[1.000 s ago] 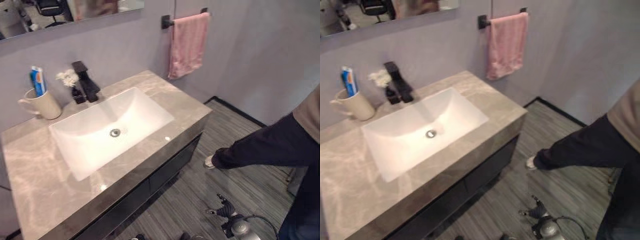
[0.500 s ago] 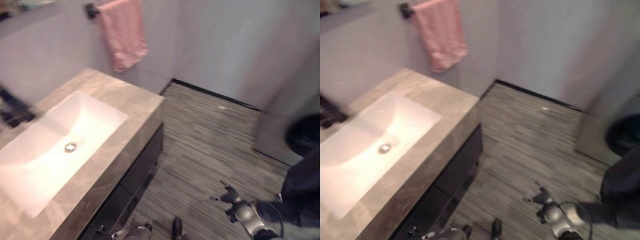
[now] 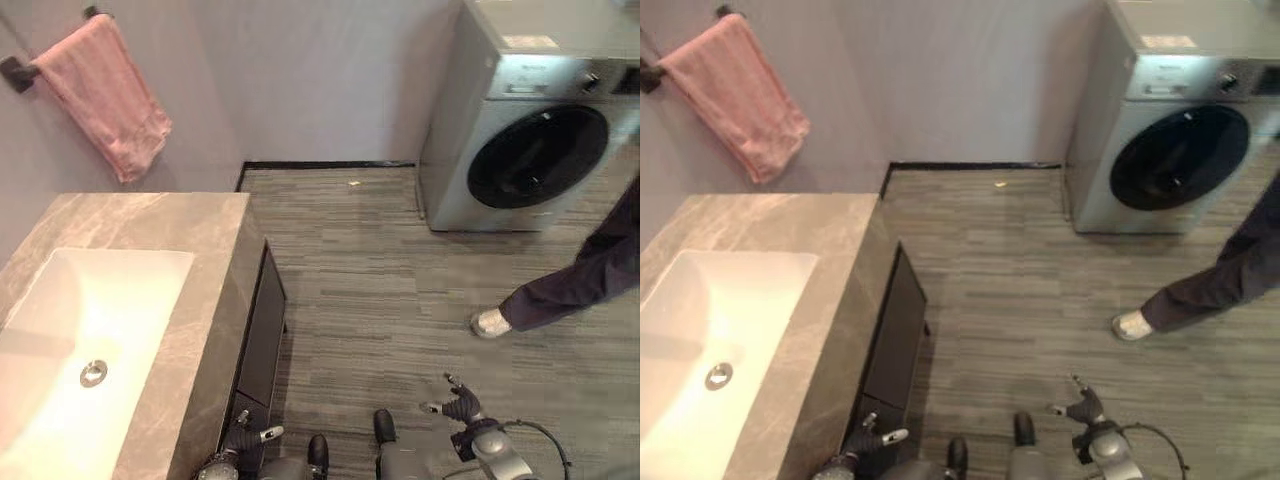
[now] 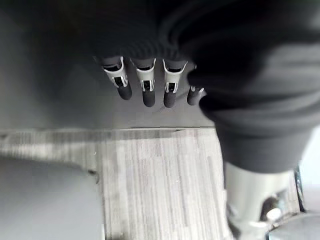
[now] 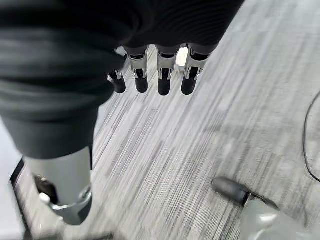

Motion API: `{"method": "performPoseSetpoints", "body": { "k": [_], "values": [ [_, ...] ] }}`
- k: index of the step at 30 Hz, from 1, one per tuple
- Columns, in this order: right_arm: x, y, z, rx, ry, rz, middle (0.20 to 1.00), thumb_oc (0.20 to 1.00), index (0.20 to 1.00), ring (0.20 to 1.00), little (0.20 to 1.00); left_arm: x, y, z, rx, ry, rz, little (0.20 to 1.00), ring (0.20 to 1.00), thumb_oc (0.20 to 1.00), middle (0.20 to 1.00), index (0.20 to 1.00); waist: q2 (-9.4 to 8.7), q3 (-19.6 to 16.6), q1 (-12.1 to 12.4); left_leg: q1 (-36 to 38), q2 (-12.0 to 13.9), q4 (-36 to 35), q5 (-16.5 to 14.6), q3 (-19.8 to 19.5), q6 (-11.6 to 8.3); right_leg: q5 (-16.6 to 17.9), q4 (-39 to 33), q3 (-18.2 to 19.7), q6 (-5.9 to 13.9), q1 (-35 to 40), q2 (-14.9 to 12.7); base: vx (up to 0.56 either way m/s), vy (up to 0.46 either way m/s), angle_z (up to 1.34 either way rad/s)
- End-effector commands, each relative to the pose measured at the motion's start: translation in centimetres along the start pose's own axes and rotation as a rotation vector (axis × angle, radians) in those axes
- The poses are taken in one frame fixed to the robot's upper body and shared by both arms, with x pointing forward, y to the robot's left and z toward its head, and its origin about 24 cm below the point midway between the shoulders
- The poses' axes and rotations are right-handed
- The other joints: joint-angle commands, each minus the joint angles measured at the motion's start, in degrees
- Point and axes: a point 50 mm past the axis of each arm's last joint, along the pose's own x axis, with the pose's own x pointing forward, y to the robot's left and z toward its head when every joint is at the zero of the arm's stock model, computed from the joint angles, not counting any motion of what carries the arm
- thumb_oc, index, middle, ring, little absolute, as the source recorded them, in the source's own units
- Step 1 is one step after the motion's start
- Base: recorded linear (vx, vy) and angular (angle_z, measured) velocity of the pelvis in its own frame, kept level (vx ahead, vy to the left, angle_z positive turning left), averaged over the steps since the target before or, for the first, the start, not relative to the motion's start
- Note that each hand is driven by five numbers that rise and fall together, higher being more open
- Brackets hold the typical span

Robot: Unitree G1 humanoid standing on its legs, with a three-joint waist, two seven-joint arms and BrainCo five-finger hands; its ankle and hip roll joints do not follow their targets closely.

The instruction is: Put brush and paste in cup on sink, flatten towel.

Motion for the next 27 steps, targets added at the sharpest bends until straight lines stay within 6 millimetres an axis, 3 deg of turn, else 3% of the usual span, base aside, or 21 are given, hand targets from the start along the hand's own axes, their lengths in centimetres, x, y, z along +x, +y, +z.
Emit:
{"method": "performPoseSetpoints", "body": {
  "k": [1,5,7,11,16,24,27],
  "values": [
    [0.2,-1.6,0.0,0.013,-0.008,-0.058,1.000,1.000,1.000,1.000,1.000,-0.5,5.8,-0.8,0.084,0.011,0.166,1.000,1.000,1.000,1.000,1.000,-3.94,0.38,-0.05,2.81,-2.48,1.62,-5.15,-6.41,-1.09,-3.83,5.74,0.58,2.11,3.14,0.58,-0.07,0.010,0.24],
    [0.0,-1.9,-1.1,0.007,0.036,-0.065,1.000,1.000,1.000,1.000,1.000,-0.8,5.9,-0.8,0.061,0.004,0.167,1.000,1.000,1.000,1.000,1.000,-4.40,-1.00,1.06,2.29,-2.08,0.89,-4.32,-4.68,-1.18,-5.97,5.01,-3.16,1.31,6.66,0.74,-0.05,-0.039,-0.38],
    [-0.3,-2.1,-1.6,0.001,0.049,-0.066,1.000,1.000,1.000,1.000,1.000,-0.9,5.9,-1.6,0.037,0.036,0.179,1.000,1.000,1.000,1.000,1.000,-5.30,-2.71,1.60,2.75,-1.93,0.17,-3.72,-3.04,-2.04,-5.48,-1.72,-2.89,1.19,9.37,2.39,0.05,-0.180,-0.58],
    [-0.6,-2.3,-2.2,-0.003,0.061,-0.068,1.000,1.000,1.000,1.000,1.000,-0.8,5.6,-1.4,0.024,0.032,0.180,1.000,1.000,1.000,1.000,1.000,-5.33,-2.73,1.36,3.06,-1.20,0.11,-3.08,-3.86,-2.59,-6.15,-2.50,-2.24,0.16,10.36,3.83,0.04,-0.114,-0.10],
    [-0.9,-1.6,-2.7,0.063,0.079,-0.057,1.000,1.000,1.000,1.000,1.000,-0.3,5.4,0.2,0.055,-0.028,0.176,1.000,1.000,1.000,1.000,1.000,-5.56,-2.57,0.73,3.11,0.20,-0.09,-1.99,-5.66,-4.12,-7.88,-1.59,-3.73,-1.20,11.10,5.06,0.05,-0.190,0.19],
    [-0.6,-1.2,-1.8,0.128,0.051,-0.045,1.000,1.000,1.000,1.000,1.000,0.4,5.0,1.9,0.065,-0.074,0.170,1.000,1.000,1.000,1.000,1.000,-5.81,-1.95,0.72,1.90,1.59,2.53,-1.09,-7.36,-5.99,-8.94,-1.95,-4.22,-2.81,12.25,7.13,0.03,-0.128,0.15],
    [-0.4,-1.0,-1.7,0.127,0.056,-0.045,1.000,1.000,1.000,1.000,1.000,0.5,4.9,1.7,0.059,-0.055,0.174,1.000,1.000,1.000,1.000,1.000,-6.08,-2.38,0.87,2.36,1.65,1.31,-0.41,-7.54,-6.22,-8.36,-3.29,-4.43,-2.68,12.96,7.47,0.04,-0.054,0.00]
  ]
}}
